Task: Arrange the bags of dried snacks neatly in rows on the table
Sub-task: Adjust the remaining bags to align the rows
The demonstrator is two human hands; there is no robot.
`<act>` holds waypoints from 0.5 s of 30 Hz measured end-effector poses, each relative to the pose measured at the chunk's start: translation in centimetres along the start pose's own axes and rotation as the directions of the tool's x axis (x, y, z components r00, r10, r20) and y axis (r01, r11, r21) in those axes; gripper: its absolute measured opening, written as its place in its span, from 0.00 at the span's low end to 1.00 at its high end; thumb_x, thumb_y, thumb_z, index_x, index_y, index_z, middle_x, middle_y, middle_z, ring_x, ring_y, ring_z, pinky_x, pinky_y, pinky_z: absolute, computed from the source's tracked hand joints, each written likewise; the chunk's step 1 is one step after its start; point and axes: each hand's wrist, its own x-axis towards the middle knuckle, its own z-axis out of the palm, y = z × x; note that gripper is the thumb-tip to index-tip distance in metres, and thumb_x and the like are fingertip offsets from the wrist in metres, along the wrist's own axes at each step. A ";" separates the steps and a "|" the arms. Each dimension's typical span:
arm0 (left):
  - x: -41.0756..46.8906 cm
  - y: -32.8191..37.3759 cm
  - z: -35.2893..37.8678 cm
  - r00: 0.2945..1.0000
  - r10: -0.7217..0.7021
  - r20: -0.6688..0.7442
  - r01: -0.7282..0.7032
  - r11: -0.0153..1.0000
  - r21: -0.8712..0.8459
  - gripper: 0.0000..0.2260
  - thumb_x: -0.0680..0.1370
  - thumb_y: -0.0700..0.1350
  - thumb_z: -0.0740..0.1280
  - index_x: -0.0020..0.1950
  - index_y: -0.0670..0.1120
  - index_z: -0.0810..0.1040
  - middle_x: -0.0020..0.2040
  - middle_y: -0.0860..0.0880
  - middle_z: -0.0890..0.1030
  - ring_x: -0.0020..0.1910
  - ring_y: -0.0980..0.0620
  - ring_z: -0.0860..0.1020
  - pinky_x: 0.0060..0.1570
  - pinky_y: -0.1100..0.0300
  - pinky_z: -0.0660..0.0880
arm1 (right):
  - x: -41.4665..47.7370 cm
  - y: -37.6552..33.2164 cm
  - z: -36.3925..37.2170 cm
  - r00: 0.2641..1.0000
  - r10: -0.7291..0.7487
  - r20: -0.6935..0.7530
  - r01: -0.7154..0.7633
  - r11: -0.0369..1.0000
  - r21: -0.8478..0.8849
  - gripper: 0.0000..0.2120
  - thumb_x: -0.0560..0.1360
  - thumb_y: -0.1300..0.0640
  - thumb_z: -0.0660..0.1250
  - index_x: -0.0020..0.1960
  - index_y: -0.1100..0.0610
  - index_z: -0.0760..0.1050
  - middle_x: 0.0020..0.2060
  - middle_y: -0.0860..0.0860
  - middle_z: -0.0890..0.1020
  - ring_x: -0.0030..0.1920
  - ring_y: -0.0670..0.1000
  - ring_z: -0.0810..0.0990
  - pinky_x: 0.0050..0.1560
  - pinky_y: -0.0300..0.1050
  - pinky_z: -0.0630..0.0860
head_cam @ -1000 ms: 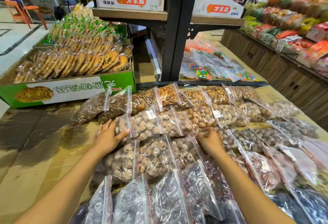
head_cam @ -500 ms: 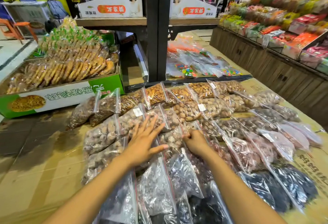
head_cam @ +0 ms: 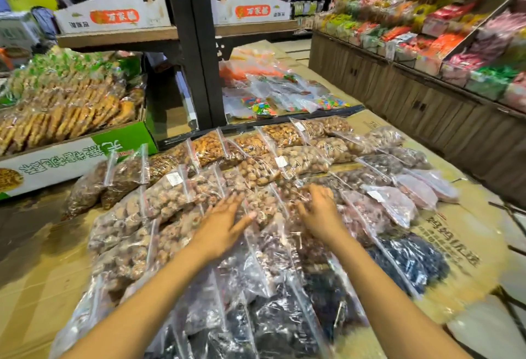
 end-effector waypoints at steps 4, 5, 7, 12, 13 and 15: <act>2.0 7.0 3.0 0.998 0.054 0.029 -0.056 0.996 0.066 0.38 0.71 0.72 0.45 0.76 0.57 0.40 0.75 0.51 0.36 0.76 0.48 0.39 0.74 0.43 0.44 | 1.2 4.3 -4.0 0.994 -0.018 -0.104 -0.001 0.984 -0.179 0.15 0.78 0.53 0.63 0.59 0.61 0.67 0.57 0.59 0.73 0.61 0.58 0.66 0.57 0.52 0.67; 2.7 8.6 4.0 0.998 0.050 0.027 -0.052 0.995 0.085 0.38 0.71 0.72 0.46 0.76 0.58 0.39 0.74 0.50 0.35 0.75 0.48 0.39 0.74 0.43 0.45 | 1.7 5.6 -5.0 0.993 -0.014 -0.116 -0.013 0.974 -0.228 0.16 0.77 0.52 0.63 0.58 0.62 0.68 0.57 0.61 0.74 0.61 0.61 0.67 0.59 0.54 0.66; 4.2 11.2 6.0 1.000 0.025 0.000 -0.025 0.990 0.142 0.37 0.74 0.70 0.48 0.77 0.57 0.39 0.73 0.50 0.33 0.75 0.48 0.39 0.74 0.43 0.44 | 2.5 8.5 -6.8 0.995 0.023 -0.099 -0.053 0.948 -0.313 0.20 0.77 0.50 0.63 0.60 0.64 0.68 0.57 0.63 0.74 0.61 0.63 0.68 0.60 0.57 0.66; 7.4 15.9 10.5 0.995 -0.057 -0.083 0.070 0.983 0.169 0.36 0.76 0.68 0.50 0.78 0.53 0.42 0.75 0.49 0.36 0.76 0.46 0.38 0.71 0.51 0.36 | 3.6 14.9 -10.0 0.993 0.077 -0.085 -0.103 0.920 -0.377 0.27 0.76 0.43 0.61 0.64 0.63 0.66 0.61 0.64 0.71 0.64 0.64 0.66 0.65 0.60 0.63; 7.9 16.4 11.6 0.993 -0.079 -0.090 0.094 0.981 0.171 0.37 0.75 0.69 0.49 0.78 0.53 0.43 0.76 0.49 0.36 0.76 0.47 0.38 0.72 0.51 0.38 | 3.6 15.9 -10.0 0.994 0.096 -0.042 -0.105 0.917 -0.384 0.30 0.77 0.40 0.57 0.68 0.62 0.64 0.65 0.63 0.69 0.67 0.64 0.64 0.67 0.60 0.61; 8.5 16.9 14.1 0.989 -0.122 -0.082 0.137 0.970 0.203 0.36 0.75 0.70 0.46 0.78 0.54 0.42 0.76 0.49 0.37 0.77 0.47 0.40 0.72 0.49 0.39 | 3.2 17.7 -9.5 0.997 0.071 0.017 -0.057 0.905 -0.422 0.36 0.76 0.35 0.46 0.71 0.61 0.61 0.70 0.61 0.66 0.70 0.63 0.61 0.69 0.60 0.60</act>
